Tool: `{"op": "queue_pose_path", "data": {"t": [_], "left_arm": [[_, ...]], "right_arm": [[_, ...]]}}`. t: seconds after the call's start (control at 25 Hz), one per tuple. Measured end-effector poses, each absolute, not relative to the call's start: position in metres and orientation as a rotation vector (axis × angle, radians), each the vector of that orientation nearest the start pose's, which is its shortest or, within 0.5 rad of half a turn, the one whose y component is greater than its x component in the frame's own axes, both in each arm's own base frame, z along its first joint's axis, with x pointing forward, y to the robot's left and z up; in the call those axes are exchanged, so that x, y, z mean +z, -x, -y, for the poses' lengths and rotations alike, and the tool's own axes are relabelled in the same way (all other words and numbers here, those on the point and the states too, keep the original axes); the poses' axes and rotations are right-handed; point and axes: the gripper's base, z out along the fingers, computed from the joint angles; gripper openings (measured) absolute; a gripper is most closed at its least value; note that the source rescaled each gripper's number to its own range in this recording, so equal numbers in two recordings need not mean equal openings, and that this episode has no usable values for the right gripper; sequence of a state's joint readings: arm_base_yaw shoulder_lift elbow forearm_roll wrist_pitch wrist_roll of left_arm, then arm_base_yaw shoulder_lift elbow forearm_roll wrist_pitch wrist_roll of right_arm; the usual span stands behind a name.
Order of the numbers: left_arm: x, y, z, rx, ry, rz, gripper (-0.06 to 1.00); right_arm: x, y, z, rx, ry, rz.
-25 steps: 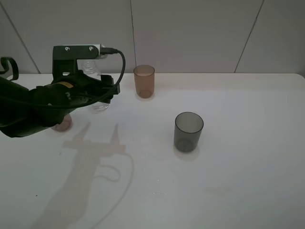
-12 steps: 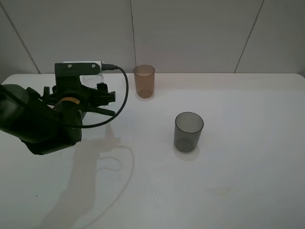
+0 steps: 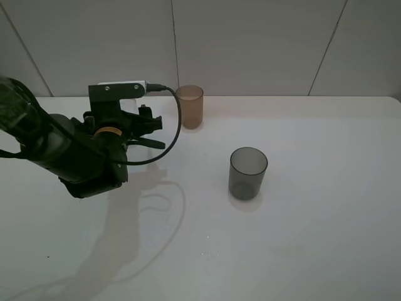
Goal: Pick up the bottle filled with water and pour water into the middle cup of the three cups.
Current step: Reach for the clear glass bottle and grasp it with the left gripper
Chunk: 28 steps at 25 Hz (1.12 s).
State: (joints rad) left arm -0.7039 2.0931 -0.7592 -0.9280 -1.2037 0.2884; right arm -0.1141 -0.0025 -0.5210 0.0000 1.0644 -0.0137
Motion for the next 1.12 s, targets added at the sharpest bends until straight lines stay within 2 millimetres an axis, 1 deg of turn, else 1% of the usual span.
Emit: {"op": "queue_pose_path", "data": {"t": [0.32,0.64,0.88,1.12], "left_arm": [[0.097,-0.298,0.158,0.205,0.156,-1.750,0.87],[0.079,-0.299,0.160,0.179,0.204,-1.771,0.87],[0.082,-0.308,0.162,0.175,0.214,-1.750,0.87],[0.084,-0.317,0.157,0.188,0.228,-1.736,0.87]], "right_arm": [[0.283,0.008,-0.001,-0.081,-0.102,-2.023],[0.283,0.008,-0.001,-0.081,-0.102,-2.023],[0.283,0.008,-0.001,-0.081,-0.102,-2.023],[0.283,0.008,-0.001,-0.081,-0.102,-2.023]]}}
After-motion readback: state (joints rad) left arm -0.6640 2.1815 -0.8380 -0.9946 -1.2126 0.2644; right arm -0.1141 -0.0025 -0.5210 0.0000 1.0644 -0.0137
